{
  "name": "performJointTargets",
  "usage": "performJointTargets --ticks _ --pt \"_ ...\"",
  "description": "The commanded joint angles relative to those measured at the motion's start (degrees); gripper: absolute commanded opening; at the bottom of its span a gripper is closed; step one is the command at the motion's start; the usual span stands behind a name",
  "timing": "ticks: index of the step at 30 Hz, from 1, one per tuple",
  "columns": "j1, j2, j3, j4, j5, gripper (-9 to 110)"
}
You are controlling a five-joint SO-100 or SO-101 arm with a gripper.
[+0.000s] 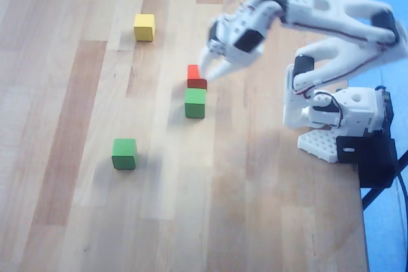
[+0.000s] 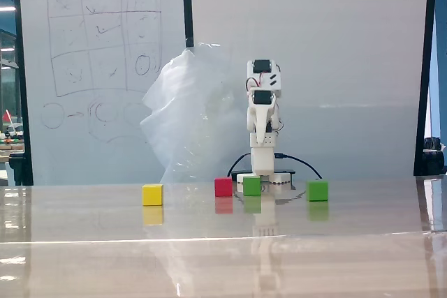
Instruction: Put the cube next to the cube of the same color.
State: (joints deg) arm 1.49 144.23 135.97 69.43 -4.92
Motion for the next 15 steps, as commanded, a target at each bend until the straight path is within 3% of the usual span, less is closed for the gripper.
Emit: performJointTargets --ticks 1,6,15 --pt "-0.4 -8.7 -12.9 3.1 -0.2 1" --pt "-0.2 -18.1 -17.1 7.8 -0.6 6" --pt "4.5 -21.4 -17.4 7.4 -0.7 31"
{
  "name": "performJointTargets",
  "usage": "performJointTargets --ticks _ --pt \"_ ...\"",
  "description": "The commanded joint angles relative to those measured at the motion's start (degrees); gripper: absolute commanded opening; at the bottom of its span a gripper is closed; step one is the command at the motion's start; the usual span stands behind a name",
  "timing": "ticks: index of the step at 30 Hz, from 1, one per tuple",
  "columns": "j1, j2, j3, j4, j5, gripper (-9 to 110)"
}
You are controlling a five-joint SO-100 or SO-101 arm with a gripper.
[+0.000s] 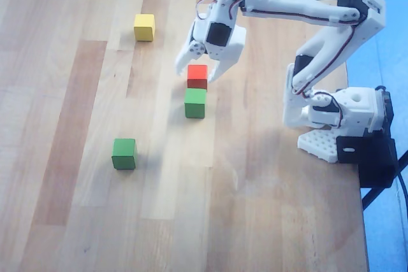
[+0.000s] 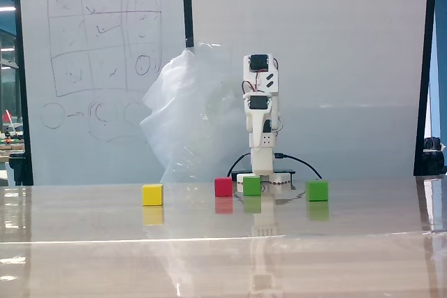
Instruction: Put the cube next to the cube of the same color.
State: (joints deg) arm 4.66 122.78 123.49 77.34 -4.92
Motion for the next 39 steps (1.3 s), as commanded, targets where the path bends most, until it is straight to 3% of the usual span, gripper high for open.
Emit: performJointTargets --ticks 1,33,39 --pt "1.4 -0.8 -4.8 -0.5 -0.7 31" --pt "2.2 -30.6 -6.5 -14.4 -1.7 25" --pt "1.5 -30.1 -6.5 -14.9 -10.0 8"
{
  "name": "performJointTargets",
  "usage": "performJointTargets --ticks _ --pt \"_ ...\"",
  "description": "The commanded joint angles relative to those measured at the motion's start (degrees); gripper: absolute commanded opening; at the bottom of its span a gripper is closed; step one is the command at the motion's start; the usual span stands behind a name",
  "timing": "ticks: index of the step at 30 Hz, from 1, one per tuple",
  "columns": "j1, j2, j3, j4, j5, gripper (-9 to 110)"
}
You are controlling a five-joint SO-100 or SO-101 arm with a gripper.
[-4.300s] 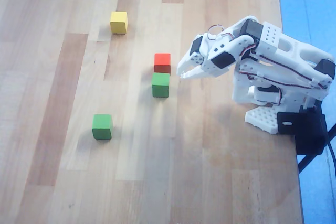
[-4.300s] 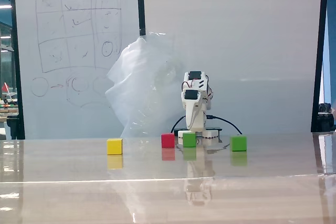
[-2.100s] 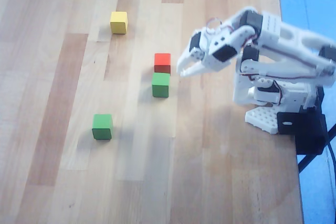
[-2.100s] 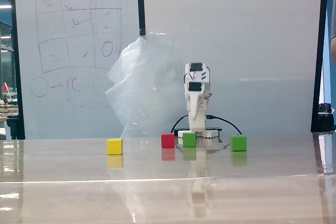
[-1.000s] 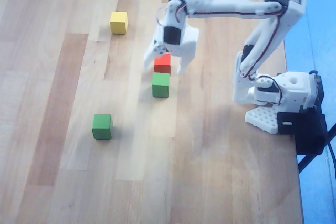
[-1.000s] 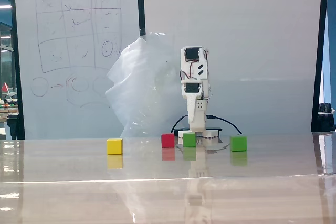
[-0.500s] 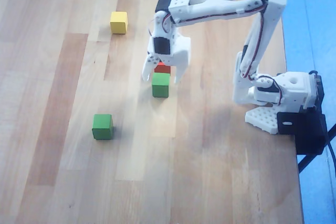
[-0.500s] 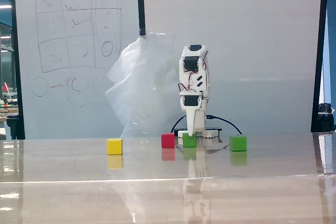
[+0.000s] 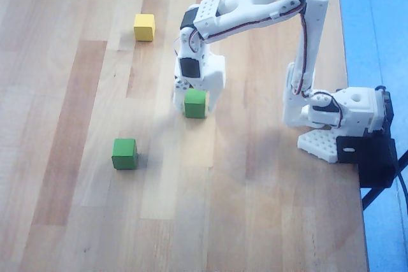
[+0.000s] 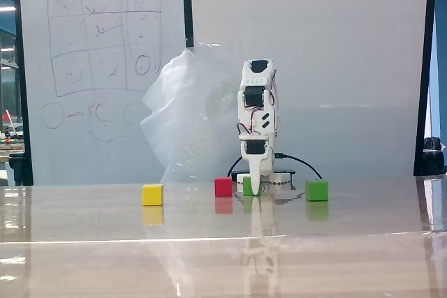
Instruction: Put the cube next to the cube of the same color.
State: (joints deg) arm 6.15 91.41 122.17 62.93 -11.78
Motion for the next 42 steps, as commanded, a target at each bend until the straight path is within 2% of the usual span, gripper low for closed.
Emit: performJointTargets --ticks 1,3,11,18,24,33,42 --pt "0.0 1.8 -5.2 -0.3 -4.1 5" --pt "0.1 4.0 -5.1 -0.1 -5.0 -1" --pt "-2.8 20.6 -6.6 8.0 -4.0 -1" --pt "-9.2 27.6 -18.6 15.8 10.0 0" --pt "-14.1 19.2 -29.7 16.8 18.4 0" --pt "-16.9 2.2 -45.4 15.6 21.7 0" --pt "-17.8 -8.8 -46.9 10.8 21.7 0"
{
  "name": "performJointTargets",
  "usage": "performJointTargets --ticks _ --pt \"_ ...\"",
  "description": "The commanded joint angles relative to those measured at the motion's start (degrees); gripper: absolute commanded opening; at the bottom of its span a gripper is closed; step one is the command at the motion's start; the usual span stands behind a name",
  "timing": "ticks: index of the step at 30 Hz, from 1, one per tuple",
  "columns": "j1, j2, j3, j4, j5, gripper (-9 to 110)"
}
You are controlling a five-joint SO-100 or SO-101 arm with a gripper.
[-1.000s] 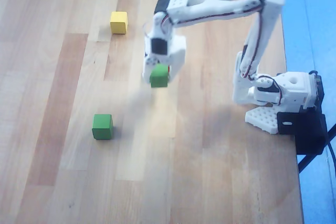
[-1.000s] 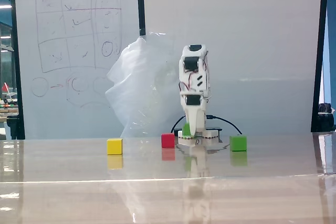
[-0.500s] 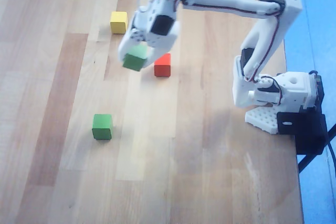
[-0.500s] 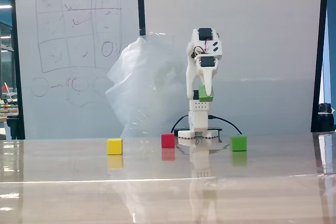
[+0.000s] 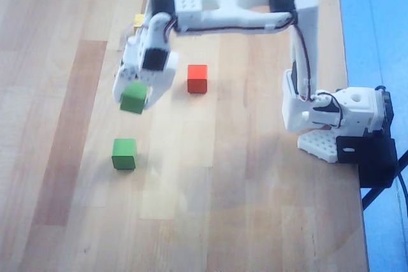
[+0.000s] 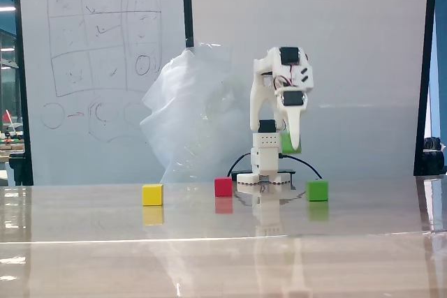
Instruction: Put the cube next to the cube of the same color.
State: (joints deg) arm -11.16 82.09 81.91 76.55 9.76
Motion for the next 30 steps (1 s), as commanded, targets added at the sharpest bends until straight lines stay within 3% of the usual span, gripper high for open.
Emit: performJointTargets --ticks 1,30 --pt "-0.5 -0.3 -6.7 -3.8 0.1 0" --pt "-0.4 -14.1 -6.7 -11.3 -4.6 0"
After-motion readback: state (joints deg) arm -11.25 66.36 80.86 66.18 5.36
